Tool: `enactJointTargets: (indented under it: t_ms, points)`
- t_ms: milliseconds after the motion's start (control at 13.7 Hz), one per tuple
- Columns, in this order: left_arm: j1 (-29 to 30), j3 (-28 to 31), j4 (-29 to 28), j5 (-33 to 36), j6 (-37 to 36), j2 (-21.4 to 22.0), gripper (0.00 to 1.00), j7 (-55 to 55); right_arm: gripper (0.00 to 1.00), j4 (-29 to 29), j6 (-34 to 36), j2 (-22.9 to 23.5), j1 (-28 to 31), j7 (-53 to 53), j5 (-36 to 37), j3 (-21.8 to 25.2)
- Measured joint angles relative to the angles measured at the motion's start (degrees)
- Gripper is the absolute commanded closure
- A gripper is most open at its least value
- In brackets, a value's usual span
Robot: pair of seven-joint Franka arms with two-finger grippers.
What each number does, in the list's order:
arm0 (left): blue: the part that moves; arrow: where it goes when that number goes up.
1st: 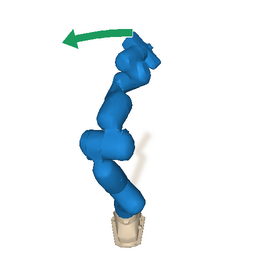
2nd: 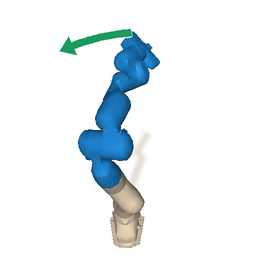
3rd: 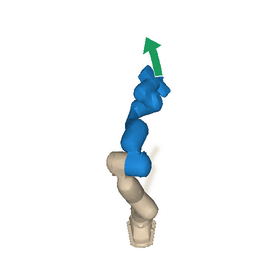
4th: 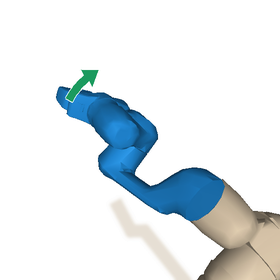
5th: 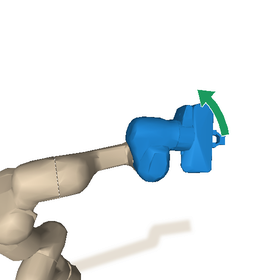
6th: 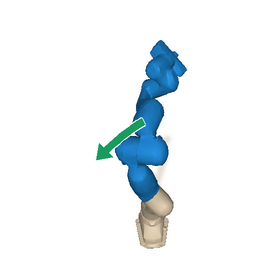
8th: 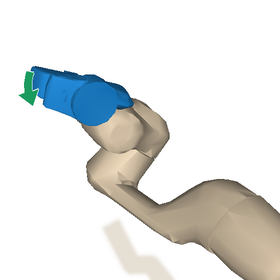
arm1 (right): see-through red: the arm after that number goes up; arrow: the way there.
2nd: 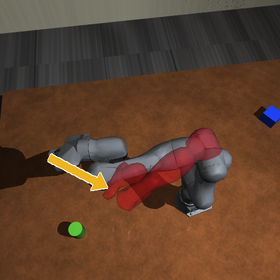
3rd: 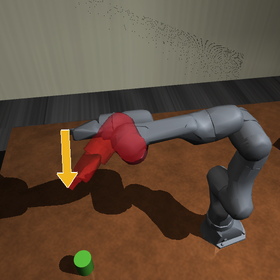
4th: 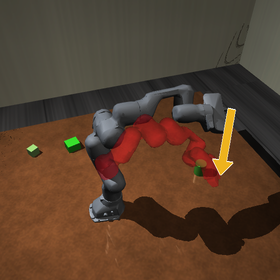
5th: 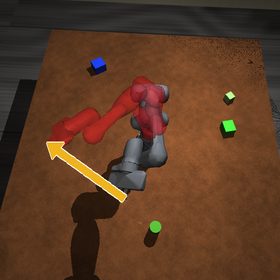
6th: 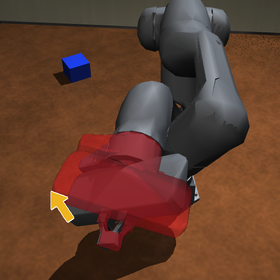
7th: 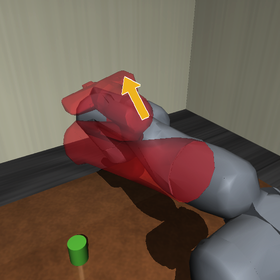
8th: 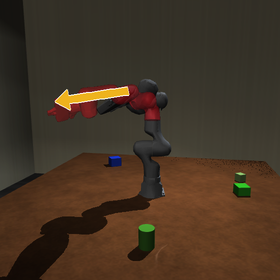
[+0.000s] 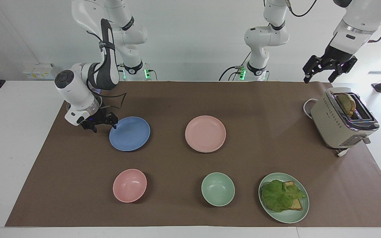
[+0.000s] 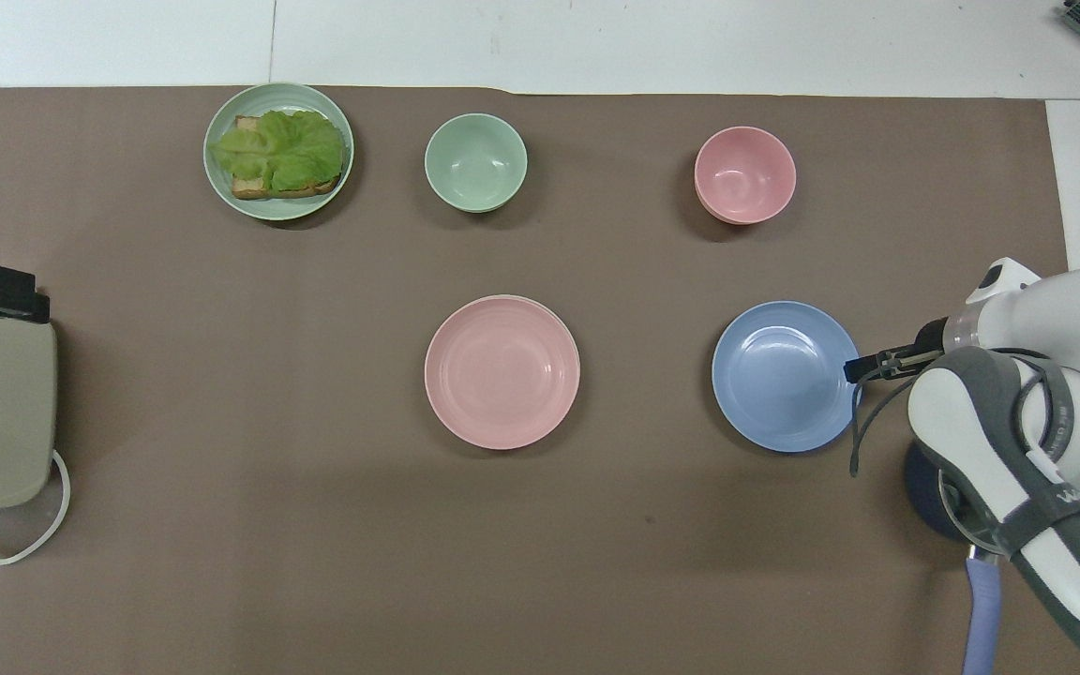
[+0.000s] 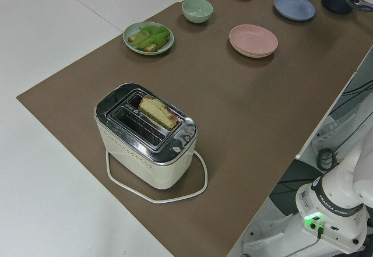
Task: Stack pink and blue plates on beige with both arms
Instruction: 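Grasp the blue plate rim with the right gripper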
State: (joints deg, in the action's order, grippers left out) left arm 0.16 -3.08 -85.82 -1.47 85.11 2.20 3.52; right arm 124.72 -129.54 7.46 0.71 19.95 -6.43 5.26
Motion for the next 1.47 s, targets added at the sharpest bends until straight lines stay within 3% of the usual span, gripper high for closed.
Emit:
enactJointTargets:
  t_ms: [220, 293, 659, 806, 1099, 1465]
  points:
    - [0.07, -0.03, 0.0, 0.0, 0.0, 0.0, 0.0, 0.0, 0.0, 0.1, -0.44, 1.83, 0.0, 0.38, -1.5, 0.0]
    - [0.07, -0.03, 0.0, 0.0, 0.0, 0.0, 0.0, 0.0, 0.08, 0.14, -0.66, 2.23, 0.0, 0.56, -1.98, 0.0]
    - [0.08, -0.03, 0.0, 0.0, 0.0, 0.0, 0.0, 0.0, 0.69, 0.58, -1.35, 3.17, 0.01, 1.73, -2.21, 0.0]
    - [0.08, -0.03, 0.0, 0.0, 0.0, 0.0, 0.0, 0.0, 1.0, 0.61, -1.36, 3.2, 0.01, 1.75, -2.22, 0.01]
    - [0.08, -0.03, 0.0, 0.0, 0.0, 0.0, 0.0, 0.0, 1.0, 0.03, -0.94, 3.09, 0.0, 1.73, -2.87, -0.04]
    - [0.08, -0.04, 0.0, 0.0, 0.0, 0.0, 0.0, 0.0, 1.0, -4.23, 6.62, 0.94, 0.02, 1.73, -2.98, 0.01]
